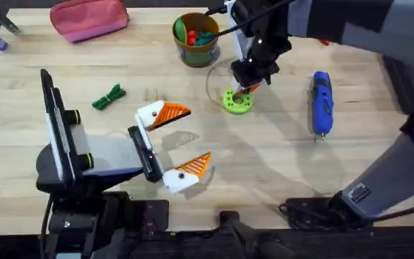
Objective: Pick up the gripper from the table and insert it into the empty holder that is missing its gripper. Then pick up a screw, insert it into the mounting hole, and use the screwdriver to tighten it. Finally, clean up the table by picking up the vegetable and placing it into the bucket.
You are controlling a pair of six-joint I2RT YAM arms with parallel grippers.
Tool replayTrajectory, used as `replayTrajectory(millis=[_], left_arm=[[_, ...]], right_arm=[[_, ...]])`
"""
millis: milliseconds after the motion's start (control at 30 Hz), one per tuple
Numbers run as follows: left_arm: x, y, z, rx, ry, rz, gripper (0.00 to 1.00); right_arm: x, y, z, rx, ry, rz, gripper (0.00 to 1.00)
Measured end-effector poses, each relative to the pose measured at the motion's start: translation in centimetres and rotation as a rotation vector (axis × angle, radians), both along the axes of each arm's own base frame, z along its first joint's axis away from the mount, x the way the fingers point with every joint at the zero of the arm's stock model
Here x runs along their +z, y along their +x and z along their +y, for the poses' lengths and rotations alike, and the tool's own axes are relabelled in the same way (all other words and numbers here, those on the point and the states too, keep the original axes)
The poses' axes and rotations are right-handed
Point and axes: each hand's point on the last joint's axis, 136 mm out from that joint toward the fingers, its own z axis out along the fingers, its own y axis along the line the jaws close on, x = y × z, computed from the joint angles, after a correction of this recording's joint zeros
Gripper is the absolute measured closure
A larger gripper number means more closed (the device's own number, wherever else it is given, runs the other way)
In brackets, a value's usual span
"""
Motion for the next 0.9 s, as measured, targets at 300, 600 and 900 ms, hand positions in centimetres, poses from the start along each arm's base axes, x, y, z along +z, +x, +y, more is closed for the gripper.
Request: replayTrajectory(millis=[300, 600, 900], left_arm=[[0.0, 0.0, 0.0, 0.0, 0.0, 0.0, 0.015], [0.0, 0.0, 0.0, 0.0, 0.0, 0.0, 0.016], [0.0, 0.0, 0.0, 0.0, 0.0, 0.0, 0.015]], right_arm=[[-0.01, 0.0, 0.0, -0.001, 0.0, 0.0, 0.996], [0.01, 0.0, 0.0, 0.0, 0.0, 0.0, 0.997], [0.01, 0.01, 0.0, 0.0, 0.0, 0.0, 0.997]])
